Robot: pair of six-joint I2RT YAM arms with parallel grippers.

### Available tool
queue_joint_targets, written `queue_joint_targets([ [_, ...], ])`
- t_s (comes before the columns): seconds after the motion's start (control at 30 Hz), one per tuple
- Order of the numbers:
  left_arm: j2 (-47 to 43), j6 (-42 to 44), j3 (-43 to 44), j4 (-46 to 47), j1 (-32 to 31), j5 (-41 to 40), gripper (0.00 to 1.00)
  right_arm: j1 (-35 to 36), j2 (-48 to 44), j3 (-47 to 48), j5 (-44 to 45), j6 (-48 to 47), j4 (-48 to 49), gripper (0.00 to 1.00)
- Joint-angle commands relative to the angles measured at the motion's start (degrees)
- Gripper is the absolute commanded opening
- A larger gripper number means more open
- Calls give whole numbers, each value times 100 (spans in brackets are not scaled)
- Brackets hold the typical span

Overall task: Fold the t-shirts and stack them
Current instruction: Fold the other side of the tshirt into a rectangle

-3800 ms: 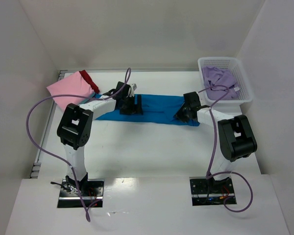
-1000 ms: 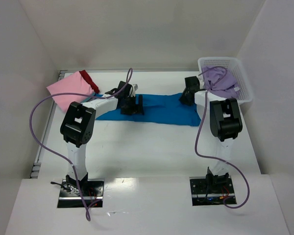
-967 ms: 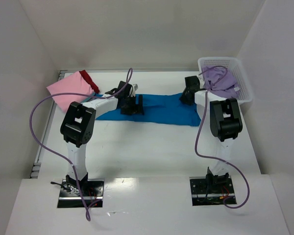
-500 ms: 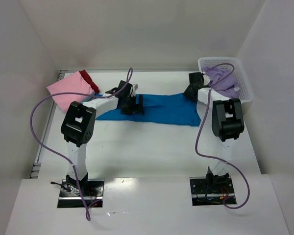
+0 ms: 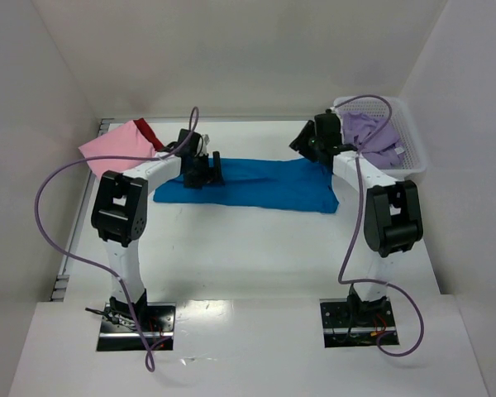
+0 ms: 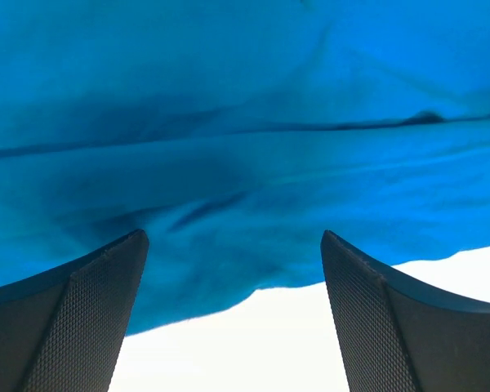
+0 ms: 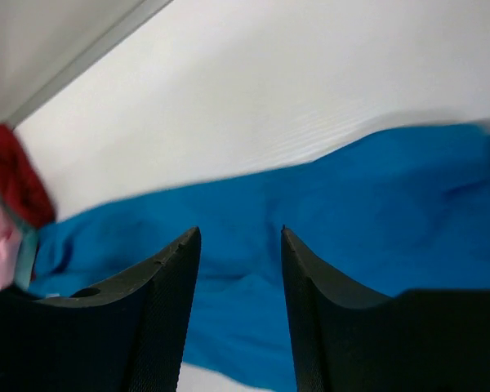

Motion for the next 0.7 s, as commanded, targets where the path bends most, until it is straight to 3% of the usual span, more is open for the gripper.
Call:
queue_joint_targets([
  [0.0,-406,130,-54,-139,82,-125,94,348,-10,-10,-592,-23,300,50],
  [0.3,-520,253,-107,-140,461,-318,95,1182,736,50,-717,-22,354,50],
  [0.67,-344,358,-54,-79,567,-433,96,1410,1168,279,-665,-75,178,31],
])
